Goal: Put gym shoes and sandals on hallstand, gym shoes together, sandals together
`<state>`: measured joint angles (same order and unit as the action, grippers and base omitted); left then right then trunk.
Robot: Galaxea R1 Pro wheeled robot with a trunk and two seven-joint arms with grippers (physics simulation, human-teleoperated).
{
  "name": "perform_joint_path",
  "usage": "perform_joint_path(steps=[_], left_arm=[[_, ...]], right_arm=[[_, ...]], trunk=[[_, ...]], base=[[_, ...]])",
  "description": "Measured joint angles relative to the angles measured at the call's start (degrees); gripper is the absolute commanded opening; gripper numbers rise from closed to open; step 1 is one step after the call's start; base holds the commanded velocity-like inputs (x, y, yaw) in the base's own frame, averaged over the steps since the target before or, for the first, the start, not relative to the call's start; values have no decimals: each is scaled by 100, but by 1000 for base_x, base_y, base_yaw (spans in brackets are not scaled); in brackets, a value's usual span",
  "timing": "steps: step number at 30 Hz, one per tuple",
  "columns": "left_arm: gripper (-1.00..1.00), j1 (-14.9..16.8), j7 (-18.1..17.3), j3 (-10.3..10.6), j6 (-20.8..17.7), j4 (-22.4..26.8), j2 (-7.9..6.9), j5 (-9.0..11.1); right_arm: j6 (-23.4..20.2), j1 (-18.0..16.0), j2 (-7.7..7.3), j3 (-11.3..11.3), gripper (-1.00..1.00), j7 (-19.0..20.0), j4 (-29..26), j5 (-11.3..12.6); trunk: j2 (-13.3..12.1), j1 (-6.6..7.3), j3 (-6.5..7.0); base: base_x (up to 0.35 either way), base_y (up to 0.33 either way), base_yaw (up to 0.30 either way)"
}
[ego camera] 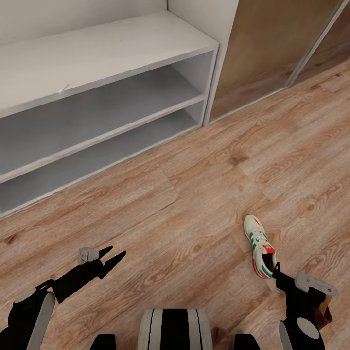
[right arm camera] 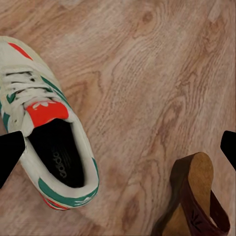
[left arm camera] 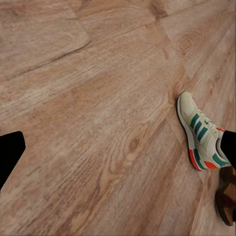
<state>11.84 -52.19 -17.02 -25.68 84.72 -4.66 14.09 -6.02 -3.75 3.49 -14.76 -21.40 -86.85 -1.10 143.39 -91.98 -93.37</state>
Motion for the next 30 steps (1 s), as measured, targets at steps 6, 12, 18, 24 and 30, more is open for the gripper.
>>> perform_joint_path(steps=[6, 12, 18, 24, 30], left_arm=[[100, 0, 0, -1, 0, 2, 0, 0], [100, 2, -8, 2, 0, -3, 0, 1], [100, 1, -9, 1, 0, 0, 0, 1], [100, -3, -14, 0, -1, 1, 0, 6], [100, -4, -13, 0, -1, 1, 0, 6]], right_arm=[[1, -2, 0, 0, 100, 0, 3, 0], [-1, 0, 0, -2, 100, 0, -2, -2], [1, -1, 0, -2, 100, 0, 0, -7], [1, -1, 0, -3, 100, -2, 1, -8], [1, -1, 0, -5, 100, -1, 1, -8]], trunk=[[0, -1, -42], [0, -2, -62], [0, -2, -63], [0, -2, -63], [0, -3, -63]], base=[[44, -35, 184], [4, -210, 55], [0, -192, 2], [-40, -21, 0], [-195, -2, 0]])
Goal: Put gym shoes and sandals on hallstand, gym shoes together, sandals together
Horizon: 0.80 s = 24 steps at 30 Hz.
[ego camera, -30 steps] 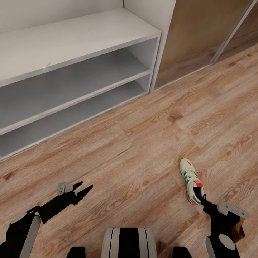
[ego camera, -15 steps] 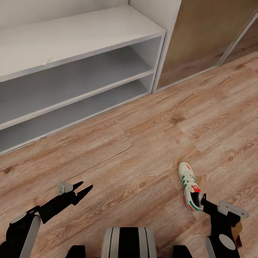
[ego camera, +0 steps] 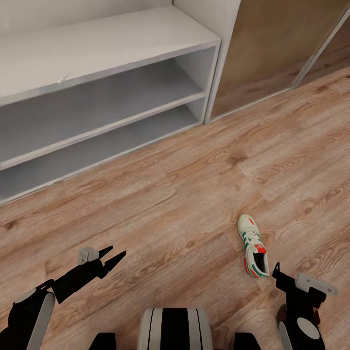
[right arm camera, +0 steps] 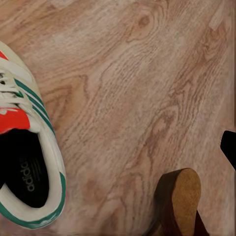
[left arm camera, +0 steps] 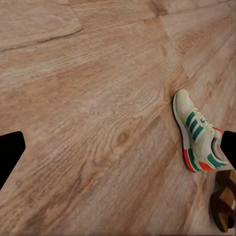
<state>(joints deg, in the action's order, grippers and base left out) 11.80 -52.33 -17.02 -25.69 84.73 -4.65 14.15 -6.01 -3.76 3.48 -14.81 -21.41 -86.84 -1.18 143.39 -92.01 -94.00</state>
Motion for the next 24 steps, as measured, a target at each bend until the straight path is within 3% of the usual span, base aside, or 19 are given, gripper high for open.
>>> perform_joint_path(steps=[21, 24], left_arm=[[100, -3, -3, -3, 0, -3, 0, -8], [100, -99, 46, -69, 98, -33, -15, 38]], right_arm=[[-7, 0, 0, 5, 100, 6, 6, 7], [-10, -96, -35, 102, 100, 19, 102, 48]], trunk=[[0, 1, 0], [0, 1, 0]], base=[[-6, 0, 0], [0, 0, 0]])
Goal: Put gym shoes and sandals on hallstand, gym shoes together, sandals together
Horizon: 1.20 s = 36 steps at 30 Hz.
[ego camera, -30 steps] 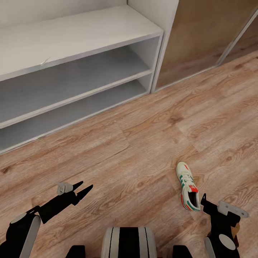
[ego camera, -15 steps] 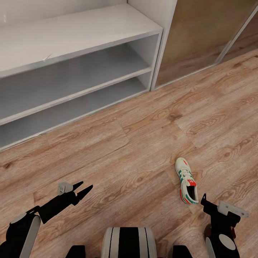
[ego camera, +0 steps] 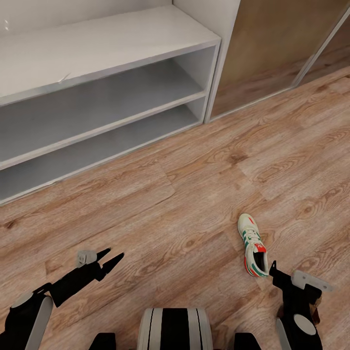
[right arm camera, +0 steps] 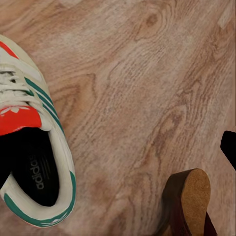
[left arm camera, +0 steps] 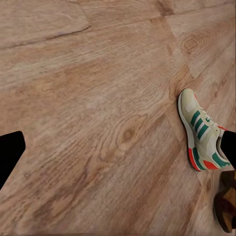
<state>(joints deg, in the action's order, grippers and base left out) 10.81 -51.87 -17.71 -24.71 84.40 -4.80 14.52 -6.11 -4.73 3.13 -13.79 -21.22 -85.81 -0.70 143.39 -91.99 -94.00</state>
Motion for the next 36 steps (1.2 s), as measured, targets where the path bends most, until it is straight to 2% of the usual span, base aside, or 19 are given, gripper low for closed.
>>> perform_joint_path(steps=[3, 6, 13, 20, 29, 36], left_arm=[[100, -42, 0, -24, 35, 0, 0, 1], [100, -23, -97, -92, -61, -7, -2, 27], [100, -26, -306, -314, -189, -11, 3, 32], [100, -28, -313, -538, -199, -12, 19, -11], [100, -20, -305, -553, -202, -13, 23, -24], [100, -27, -309, -569, -195, -11, 28, -25]], right_arm=[[0, -41, 1, 11, 100, -6, 27, -1], [-8, 29, 73, -35, 100, -93, -70, -68], [-12, 74, 118, -58, 100, -152, -155, -107], [-13, 79, 123, -60, 100, -159, -156, -119], [-13, 80, 124, -60, 100, -167, -161, -126], [-12, 79, 123, -52, 100, -168, -156, -127]], trunk=[[0, 0, 0], [0, 0, 0], [0, 0, 0], [0, 1, 0], [0, 2, 0], [0, 0, 0]], base=[[0, 0, 0], [0, 0, 0], [0, 0, 0], [57, -31, 0], [206, -156, 0], [62, -46, 0]])
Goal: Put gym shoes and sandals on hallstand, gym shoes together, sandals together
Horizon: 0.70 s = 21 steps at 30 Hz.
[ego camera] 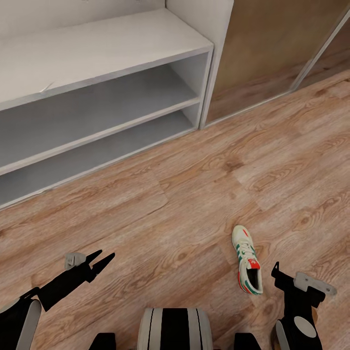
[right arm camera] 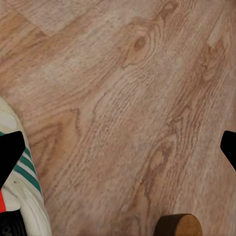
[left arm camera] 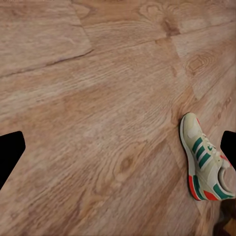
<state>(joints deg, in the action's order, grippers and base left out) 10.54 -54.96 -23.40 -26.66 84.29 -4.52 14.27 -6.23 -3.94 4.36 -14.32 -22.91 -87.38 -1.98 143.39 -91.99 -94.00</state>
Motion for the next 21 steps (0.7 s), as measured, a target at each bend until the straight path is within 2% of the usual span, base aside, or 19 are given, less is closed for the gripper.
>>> perform_joint_path(steps=[6, 21], left_arm=[[100, -6, -2, -2, 1, 6, 4, 0], [100, -10, -3, -3, 1, 27, 5, 0]], right_arm=[[0, 0, 0, 1, 100, 0, -1, 0], [0, 0, 8, 10, 100, 0, 1, 0]], trunk=[[0, -3, 0], [0, -4, 0]], base=[[-166, -6, 0], [-315, 0, 0]])
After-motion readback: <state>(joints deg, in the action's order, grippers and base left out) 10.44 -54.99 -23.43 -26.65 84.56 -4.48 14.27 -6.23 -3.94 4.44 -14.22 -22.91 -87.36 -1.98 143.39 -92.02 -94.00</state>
